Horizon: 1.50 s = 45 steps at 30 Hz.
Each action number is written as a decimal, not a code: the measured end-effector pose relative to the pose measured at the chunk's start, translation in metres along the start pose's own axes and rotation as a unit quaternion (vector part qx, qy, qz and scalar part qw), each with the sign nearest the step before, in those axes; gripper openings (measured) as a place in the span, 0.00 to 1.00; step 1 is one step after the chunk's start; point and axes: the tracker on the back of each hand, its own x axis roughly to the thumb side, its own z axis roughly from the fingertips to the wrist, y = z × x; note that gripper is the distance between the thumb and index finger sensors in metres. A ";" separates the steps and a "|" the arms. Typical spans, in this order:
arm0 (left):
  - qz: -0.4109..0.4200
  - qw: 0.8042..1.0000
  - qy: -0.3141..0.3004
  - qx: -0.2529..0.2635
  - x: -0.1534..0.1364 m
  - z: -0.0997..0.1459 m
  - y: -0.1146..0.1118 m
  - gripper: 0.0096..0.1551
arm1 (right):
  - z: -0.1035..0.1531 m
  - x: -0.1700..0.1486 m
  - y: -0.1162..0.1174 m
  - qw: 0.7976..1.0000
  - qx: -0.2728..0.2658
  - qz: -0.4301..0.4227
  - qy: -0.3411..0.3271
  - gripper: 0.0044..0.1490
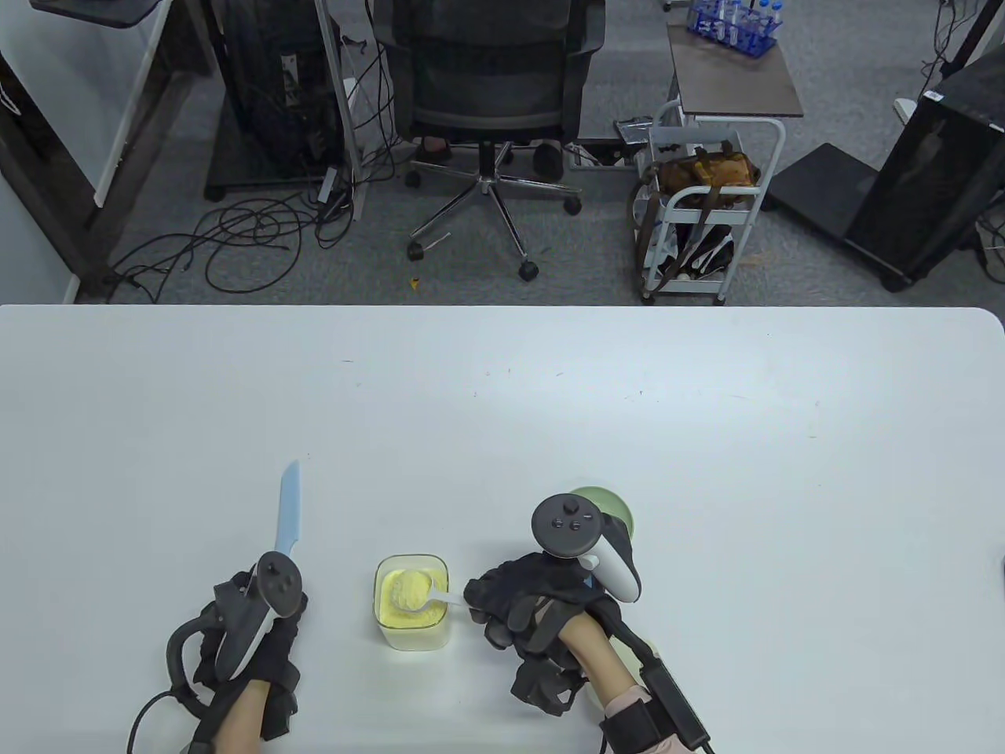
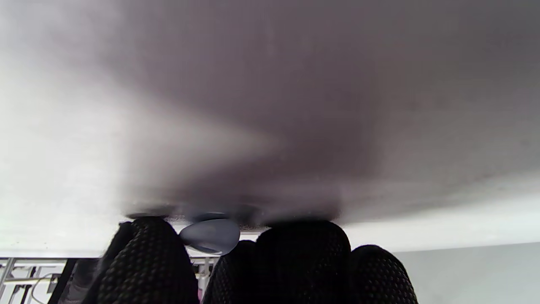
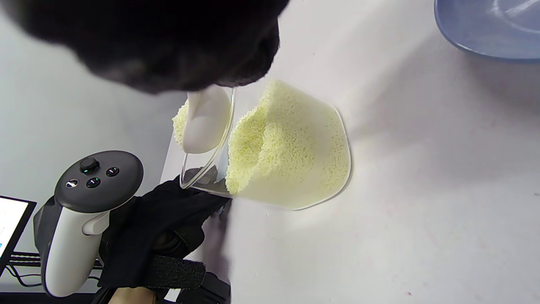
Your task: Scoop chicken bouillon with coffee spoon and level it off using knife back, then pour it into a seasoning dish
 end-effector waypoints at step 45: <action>0.300 0.887 -0.336 -0.104 0.007 0.067 0.088 0.30 | 0.011 0.006 -0.004 0.998 -0.049 -0.011 0.027 0.25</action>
